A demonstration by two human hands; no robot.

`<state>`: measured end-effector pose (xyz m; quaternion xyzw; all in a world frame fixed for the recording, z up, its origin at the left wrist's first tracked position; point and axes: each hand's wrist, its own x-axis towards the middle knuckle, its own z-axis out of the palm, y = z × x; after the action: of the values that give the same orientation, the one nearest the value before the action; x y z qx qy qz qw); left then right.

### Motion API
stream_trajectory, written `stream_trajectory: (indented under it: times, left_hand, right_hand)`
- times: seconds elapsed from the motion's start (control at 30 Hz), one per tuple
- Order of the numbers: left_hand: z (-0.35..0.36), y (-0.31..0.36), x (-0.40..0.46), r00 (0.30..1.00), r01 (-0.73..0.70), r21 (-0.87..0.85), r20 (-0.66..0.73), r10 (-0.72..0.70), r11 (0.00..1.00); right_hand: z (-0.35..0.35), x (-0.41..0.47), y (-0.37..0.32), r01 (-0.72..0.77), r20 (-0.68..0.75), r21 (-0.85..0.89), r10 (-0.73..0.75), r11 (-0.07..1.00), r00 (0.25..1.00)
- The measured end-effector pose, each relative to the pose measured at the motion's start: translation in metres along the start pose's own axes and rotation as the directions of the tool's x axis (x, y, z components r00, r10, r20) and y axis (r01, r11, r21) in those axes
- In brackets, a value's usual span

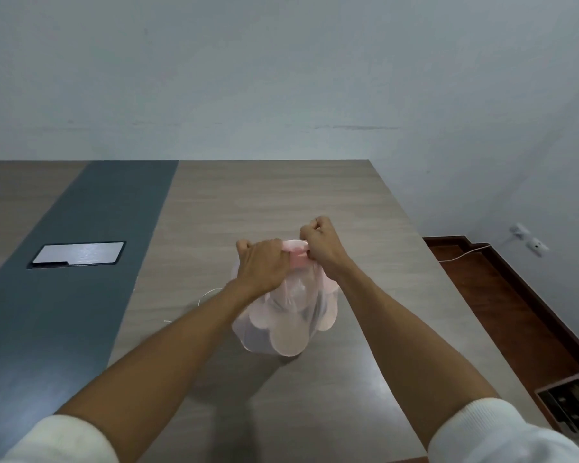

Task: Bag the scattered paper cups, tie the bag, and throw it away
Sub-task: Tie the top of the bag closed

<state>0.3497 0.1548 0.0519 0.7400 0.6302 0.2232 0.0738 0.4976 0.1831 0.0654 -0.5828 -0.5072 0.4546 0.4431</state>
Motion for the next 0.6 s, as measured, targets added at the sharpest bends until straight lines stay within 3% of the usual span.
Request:
stream_trajectory:
  times: [0.03, 0.07, 0.1, 0.13, 0.17, 0.2, 0.27, 0.33, 0.47, 0.6]
  left_hand:
    - [-0.004, 0.0, 0.005, 0.982, 0.167, -0.209, 0.124, -0.143, 0.964]
    - [-0.009, 0.0, 0.01, 0.933, 0.342, -0.473, 0.274, -0.234, 0.812]
    - [-0.013, -0.001, 0.012, 0.881, 0.469, -0.663, 0.401, -0.252, 0.583]
    - [-0.018, -0.001, 0.011, 0.838, 0.546, -0.739, 0.489, -0.243, 0.395]
    - [-0.02, -0.003, 0.011, 0.803, 0.596, -0.751, 0.553, -0.223, 0.285]
    - [-0.021, -0.005, 0.01, 0.776, 0.631, -0.738, 0.597, -0.205, 0.241]
    - [-0.019, -0.007, 0.006, 0.747, 0.665, -0.714, 0.631, -0.209, 0.221]
    - [-0.015, -0.012, 0.006, 0.77, 0.636, -0.736, 0.588, -0.248, 0.23]
    - [-0.009, -0.026, 0.004, 0.819, 0.573, -0.742, 0.523, -0.235, 0.349]
    - [-0.001, -0.035, 0.004, 0.827, 0.562, -0.69, 0.47, -0.307, 0.457]
  right_hand:
    - [-0.001, -0.004, 0.0, 0.048, 0.04, -0.024, -0.047, 0.999, 0.998]
    - [-0.001, -0.006, 0.002, 0.1, 0.1, -0.042, -0.095, 0.994, 0.99]
    - [-0.002, -0.009, 0.004, 0.142, 0.16, -0.048, -0.133, 0.989, 0.978]
    - [-0.001, -0.012, 0.006, 0.17, 0.194, -0.046, -0.158, 0.984, 0.968]
    - [-0.001, -0.015, 0.006, 0.186, 0.203, -0.042, -0.174, 0.982, 0.964]
    - [0.0, -0.017, 0.006, 0.193, 0.191, -0.035, -0.183, 0.981, 0.964]
    - [-0.001, -0.019, 0.008, 0.178, 0.162, -0.028, -0.171, 0.984, 0.972]
    - [-0.006, -0.018, 0.009, 0.131, 0.204, -0.039, -0.121, 0.991, 0.972]
    - [-0.013, -0.018, 0.011, 0.091, 0.425, -0.235, 0.018, 0.968, 0.905]
    - [-0.018, -0.01, 0.019, 0.179, 0.41, -0.422, 0.011, 0.889, 0.912]
